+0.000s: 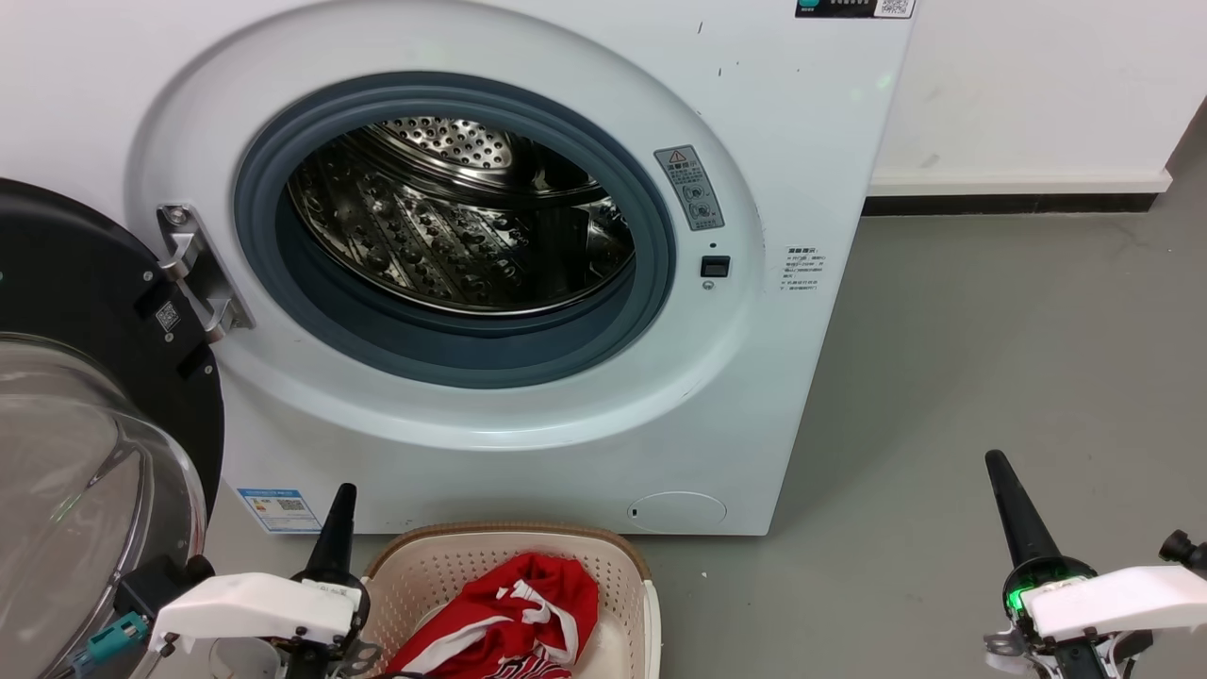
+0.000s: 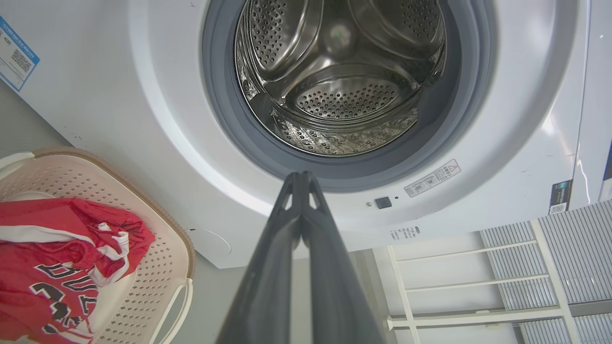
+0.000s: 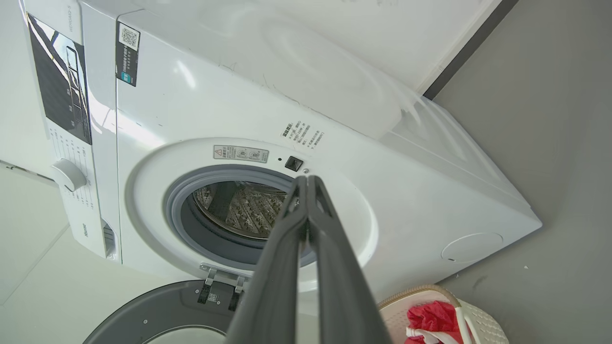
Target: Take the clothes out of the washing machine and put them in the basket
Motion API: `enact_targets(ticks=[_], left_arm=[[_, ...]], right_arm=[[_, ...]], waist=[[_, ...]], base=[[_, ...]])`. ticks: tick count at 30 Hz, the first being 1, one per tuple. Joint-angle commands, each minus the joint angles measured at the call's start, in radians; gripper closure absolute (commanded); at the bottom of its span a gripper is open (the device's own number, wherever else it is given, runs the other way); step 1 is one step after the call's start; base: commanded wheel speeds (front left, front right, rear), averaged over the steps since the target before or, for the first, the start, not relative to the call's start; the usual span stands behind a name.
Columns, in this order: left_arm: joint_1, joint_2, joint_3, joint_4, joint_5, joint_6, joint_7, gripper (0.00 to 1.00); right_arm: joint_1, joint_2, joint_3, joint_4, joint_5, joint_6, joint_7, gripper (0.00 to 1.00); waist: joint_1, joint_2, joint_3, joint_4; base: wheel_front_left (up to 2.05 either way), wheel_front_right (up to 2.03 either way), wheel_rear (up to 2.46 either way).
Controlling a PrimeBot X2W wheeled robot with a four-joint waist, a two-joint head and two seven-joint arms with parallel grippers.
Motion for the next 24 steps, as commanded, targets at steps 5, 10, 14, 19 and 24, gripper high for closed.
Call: enact_targets(ticks=[5, 10, 14, 19, 24], left_arm=[[-0.030, -0.007, 0.016, 0.000, -0.060, -0.019, 0.012, 1.00], [-0.034, -0.012, 0.027, 0.006, -0.106, -0.029, 0.020, 1.00], [-0.038, -0.016, 0.034, 0.011, -0.140, -0.038, 0.026, 1.00], [-0.043, -0.022, 0.046, 0.018, -0.190, -0.049, 0.035, 1.00], [-0.050, -0.029, 0.059, 0.025, -0.245, -0.064, 0.044, 1.00]], right_arm=[[-0.034, -0.005, -0.005, 0.013, 0.070, 0.000, 0.006, 1.00], [-0.044, -0.005, -0.008, 0.027, 0.120, 0.000, 0.009, 1.00], [-0.052, -0.004, -0.011, 0.039, 0.159, 0.000, 0.013, 1.00], [-0.060, -0.003, -0.014, 0.055, 0.215, 0.000, 0.018, 1.00], [-0.073, -0.002, -0.019, 0.073, 0.277, 0.000, 0.024, 1.00]], waist=[[0.0000, 0.0000, 0.002, 0.000], [0.0000, 0.0000, 0.004, 0.000], [0.0000, 0.0000, 0.005, -0.001], [0.0000, 0.0000, 0.008, -0.001], [0.0000, 0.0000, 0.010, -0.001]], base=[[0.00, 0.00, 0.00], [0.00, 0.00, 0.00], [0.00, 0.00, 0.00], [0.00, 0.00, 0.00], [0.00, 0.00, 0.00]])
